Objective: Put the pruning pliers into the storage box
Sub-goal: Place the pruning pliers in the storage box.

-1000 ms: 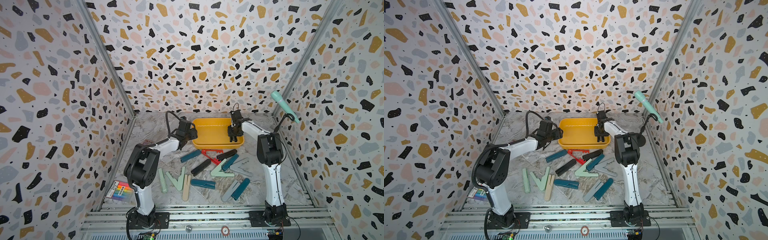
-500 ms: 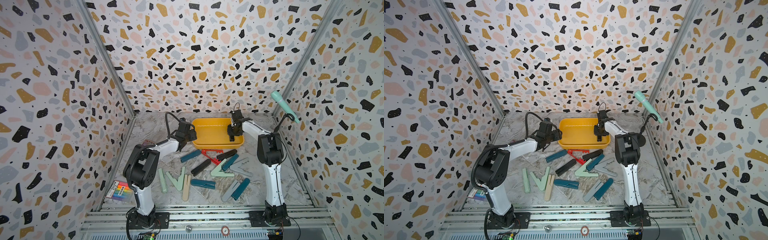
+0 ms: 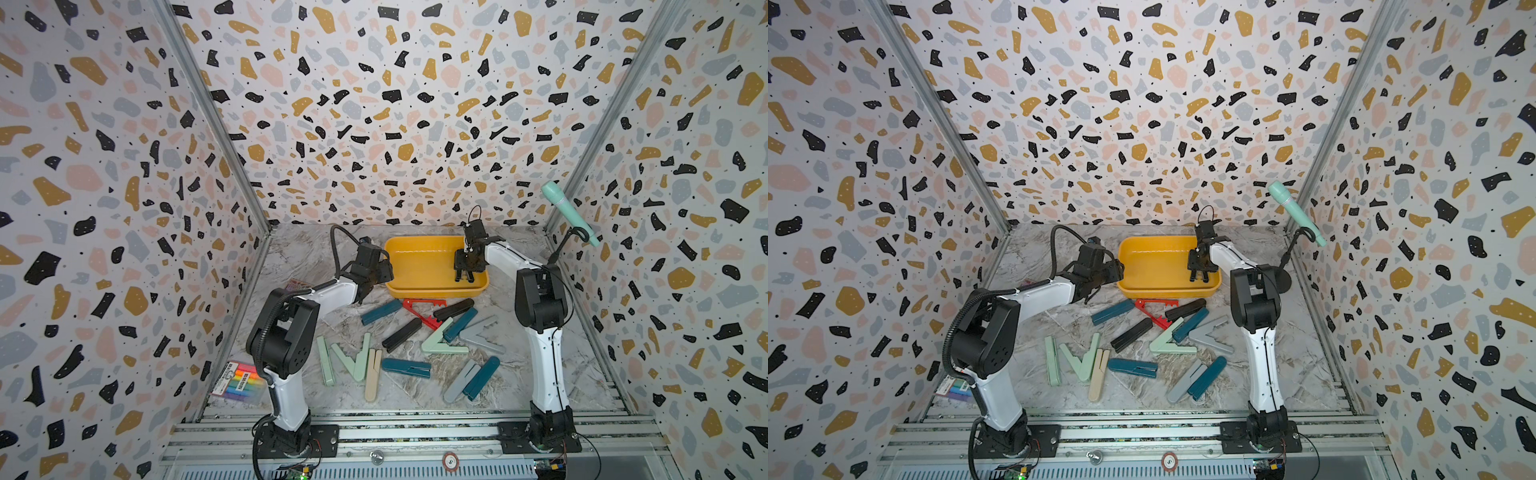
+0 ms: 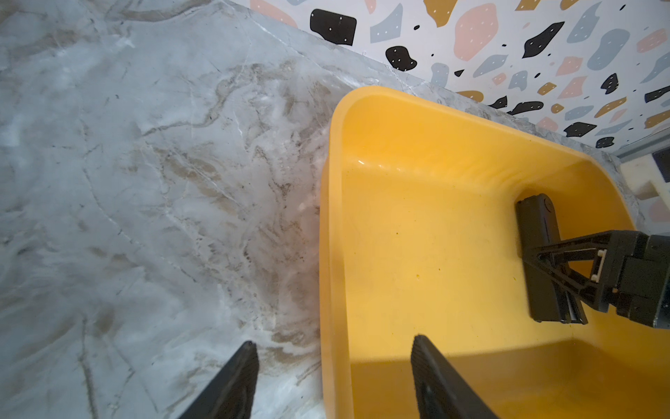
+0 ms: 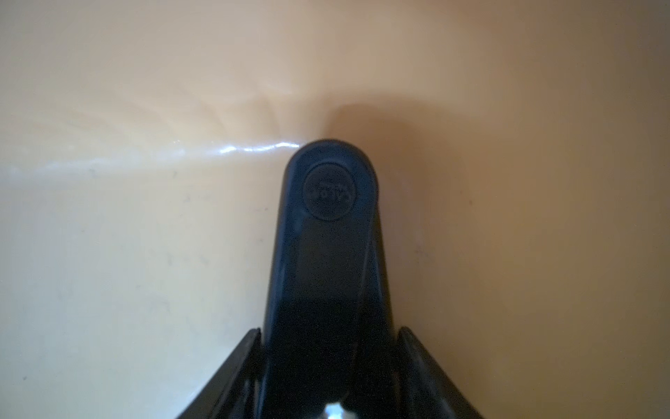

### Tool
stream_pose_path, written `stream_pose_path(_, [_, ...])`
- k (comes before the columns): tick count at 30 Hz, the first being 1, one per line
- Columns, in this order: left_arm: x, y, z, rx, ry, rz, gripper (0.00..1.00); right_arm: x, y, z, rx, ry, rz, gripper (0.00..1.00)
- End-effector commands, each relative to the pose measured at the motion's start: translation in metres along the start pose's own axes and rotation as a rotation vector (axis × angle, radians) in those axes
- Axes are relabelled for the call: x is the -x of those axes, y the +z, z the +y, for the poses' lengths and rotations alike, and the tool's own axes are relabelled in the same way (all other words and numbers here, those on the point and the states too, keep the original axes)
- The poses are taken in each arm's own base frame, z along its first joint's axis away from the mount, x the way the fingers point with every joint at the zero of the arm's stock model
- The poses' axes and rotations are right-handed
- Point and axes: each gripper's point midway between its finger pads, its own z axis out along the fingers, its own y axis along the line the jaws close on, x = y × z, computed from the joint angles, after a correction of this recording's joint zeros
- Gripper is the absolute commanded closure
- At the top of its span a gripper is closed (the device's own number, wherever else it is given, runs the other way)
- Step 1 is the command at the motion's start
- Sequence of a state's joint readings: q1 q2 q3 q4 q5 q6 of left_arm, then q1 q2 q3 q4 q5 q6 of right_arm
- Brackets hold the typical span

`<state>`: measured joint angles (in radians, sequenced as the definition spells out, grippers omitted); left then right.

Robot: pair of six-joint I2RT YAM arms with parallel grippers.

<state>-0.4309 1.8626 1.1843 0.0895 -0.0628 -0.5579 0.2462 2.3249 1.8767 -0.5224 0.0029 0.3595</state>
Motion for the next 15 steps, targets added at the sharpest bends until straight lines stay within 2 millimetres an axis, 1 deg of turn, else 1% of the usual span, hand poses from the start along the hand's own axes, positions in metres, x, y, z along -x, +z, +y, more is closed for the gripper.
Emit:
stream_pose_path(1, [0.013, -0.008, 0.001, -0.005, 0.004, -0.044, 0.33, 0.017, -0.022, 0.000, 0.013, 0.031, -0.045, 0.36])
stream_pose_path(4, [0.014, -0.009, 0.003, -0.002, 0.002, -0.047, 0.33, 0.008, -0.018, 0.002, 0.028, 0.032, -0.008, 0.36])
stream_pose_path(7, [0.014, -0.009, 0.005, 0.003, -0.001, -0.049, 0.33, -0.009, -0.012, 0.004, 0.036, 0.036, 0.057, 0.43])
stream_pose_path(8, [0.013, -0.009, 0.005, 0.002, -0.002, -0.049, 0.33, -0.013, -0.010, 0.003, 0.033, 0.036, 0.070, 0.50])
stream_pose_path(10, [0.013, -0.009, 0.005, 0.001, -0.004, -0.051, 0.33, -0.019, -0.006, 0.002, 0.028, 0.035, 0.084, 0.69])
stream_pose_path(13, [0.013, -0.009, 0.005, -0.002, -0.006, -0.049, 0.33, -0.018, -0.005, 0.001, 0.020, 0.049, 0.076, 0.94])
stream_pose_path(14, [0.012, -0.009, 0.005, -0.002, -0.006, -0.048, 0.33, -0.016, -0.006, 0.001, 0.017, 0.055, 0.070, 1.00])
stream_pose_path(15, [0.013, -0.009, 0.006, 0.001, -0.006, -0.048, 0.33, -0.013, -0.007, 0.002, 0.018, 0.057, 0.058, 1.00])
